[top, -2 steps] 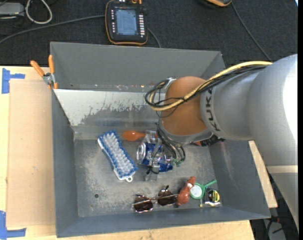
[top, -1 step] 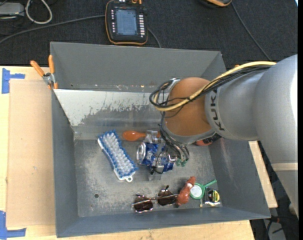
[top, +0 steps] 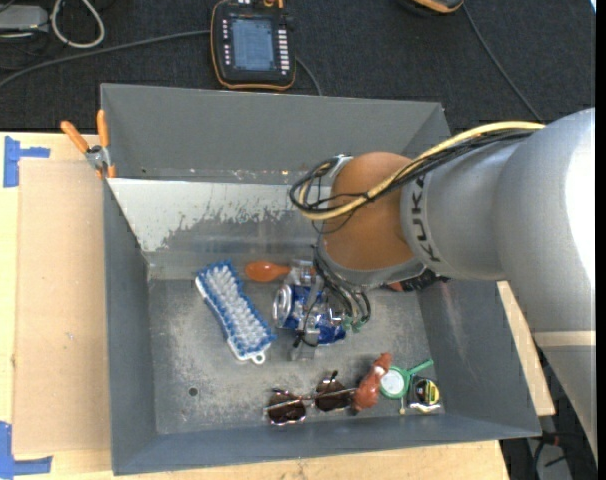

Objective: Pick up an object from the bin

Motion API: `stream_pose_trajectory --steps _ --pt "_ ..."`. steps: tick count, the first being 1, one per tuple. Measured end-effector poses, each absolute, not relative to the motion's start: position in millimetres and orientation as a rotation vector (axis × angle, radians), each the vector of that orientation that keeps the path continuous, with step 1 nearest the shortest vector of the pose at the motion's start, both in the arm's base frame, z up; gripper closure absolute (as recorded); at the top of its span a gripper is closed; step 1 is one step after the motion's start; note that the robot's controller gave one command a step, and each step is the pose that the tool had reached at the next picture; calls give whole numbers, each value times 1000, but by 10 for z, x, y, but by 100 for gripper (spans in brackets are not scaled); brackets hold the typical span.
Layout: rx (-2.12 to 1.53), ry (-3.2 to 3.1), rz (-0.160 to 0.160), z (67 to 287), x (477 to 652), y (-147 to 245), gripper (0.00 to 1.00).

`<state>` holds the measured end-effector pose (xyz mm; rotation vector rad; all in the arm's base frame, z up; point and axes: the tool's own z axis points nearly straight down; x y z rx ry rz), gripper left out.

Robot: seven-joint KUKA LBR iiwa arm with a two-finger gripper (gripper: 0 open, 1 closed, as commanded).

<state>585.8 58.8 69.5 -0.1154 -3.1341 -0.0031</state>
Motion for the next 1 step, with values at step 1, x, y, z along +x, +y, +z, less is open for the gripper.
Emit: stream_pose_trajectory --steps 1 --pt "-43 -3142 -6 694 5850 538 0"
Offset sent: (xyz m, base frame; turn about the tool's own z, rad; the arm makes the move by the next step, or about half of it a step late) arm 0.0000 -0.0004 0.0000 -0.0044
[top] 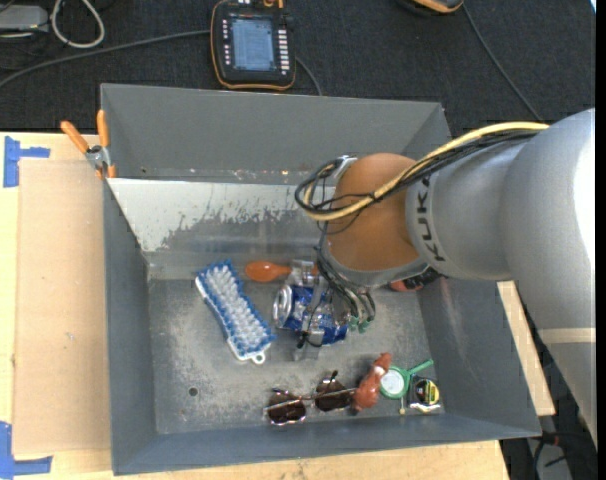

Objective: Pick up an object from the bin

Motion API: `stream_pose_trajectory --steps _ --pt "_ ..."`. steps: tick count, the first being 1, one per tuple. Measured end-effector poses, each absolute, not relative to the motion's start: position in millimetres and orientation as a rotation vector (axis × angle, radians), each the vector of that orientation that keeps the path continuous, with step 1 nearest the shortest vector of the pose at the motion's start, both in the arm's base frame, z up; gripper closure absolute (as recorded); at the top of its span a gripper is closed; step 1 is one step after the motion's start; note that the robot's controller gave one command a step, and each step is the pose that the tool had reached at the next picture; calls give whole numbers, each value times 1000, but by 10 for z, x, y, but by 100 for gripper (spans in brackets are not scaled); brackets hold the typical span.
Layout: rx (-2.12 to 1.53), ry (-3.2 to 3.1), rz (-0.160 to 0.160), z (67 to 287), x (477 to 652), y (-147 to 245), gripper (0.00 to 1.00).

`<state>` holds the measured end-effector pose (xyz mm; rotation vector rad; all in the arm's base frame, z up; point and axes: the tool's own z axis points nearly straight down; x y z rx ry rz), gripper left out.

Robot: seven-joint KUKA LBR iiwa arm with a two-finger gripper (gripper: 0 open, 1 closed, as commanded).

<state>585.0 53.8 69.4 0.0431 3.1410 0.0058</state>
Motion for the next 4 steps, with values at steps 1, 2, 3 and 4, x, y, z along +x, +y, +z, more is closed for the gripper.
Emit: stream_pose_trajectory --steps 1,2,3,4 --pt "109 3144 5 693 5860 586 100" --pt "110 3145 5 693 5860 585 100" --pt "111 3150 5 819 5842 583 100" --pt "112 3145 6 1033 5856 582 100"
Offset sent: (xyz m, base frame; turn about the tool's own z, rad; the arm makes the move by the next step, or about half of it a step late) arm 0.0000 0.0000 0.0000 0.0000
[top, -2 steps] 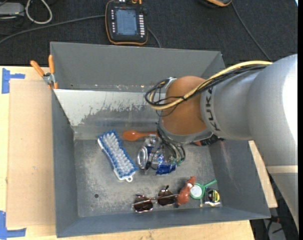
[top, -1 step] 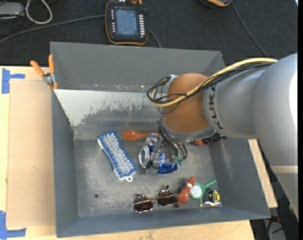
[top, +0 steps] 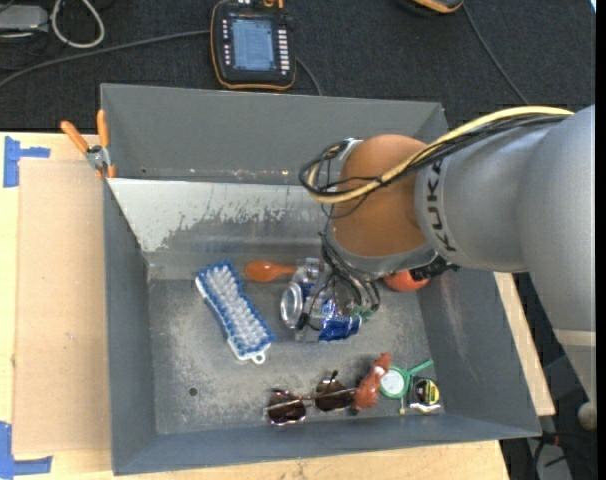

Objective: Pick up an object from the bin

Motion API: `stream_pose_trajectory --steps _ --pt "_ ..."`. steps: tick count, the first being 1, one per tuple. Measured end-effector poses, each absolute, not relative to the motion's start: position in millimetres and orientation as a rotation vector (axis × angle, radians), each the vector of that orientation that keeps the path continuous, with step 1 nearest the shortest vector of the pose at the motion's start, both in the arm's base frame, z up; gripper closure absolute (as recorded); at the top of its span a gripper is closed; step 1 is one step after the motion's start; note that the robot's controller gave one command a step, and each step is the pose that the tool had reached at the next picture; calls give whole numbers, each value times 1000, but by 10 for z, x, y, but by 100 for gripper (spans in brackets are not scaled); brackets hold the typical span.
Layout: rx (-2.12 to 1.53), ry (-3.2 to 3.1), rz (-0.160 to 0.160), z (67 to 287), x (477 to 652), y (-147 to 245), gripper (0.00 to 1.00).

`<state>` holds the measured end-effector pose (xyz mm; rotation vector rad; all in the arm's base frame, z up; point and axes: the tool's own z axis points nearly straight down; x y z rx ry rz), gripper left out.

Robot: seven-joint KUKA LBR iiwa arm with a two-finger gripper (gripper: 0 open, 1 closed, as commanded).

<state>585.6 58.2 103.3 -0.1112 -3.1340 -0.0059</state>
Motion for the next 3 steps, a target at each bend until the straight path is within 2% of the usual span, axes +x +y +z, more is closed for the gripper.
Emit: stream_pose_trajectory --steps 1,3 --pt "-112 -3133 -7 1144 5857 582 100" --pt "-114 -3133 -8 1592 5857 579 100"
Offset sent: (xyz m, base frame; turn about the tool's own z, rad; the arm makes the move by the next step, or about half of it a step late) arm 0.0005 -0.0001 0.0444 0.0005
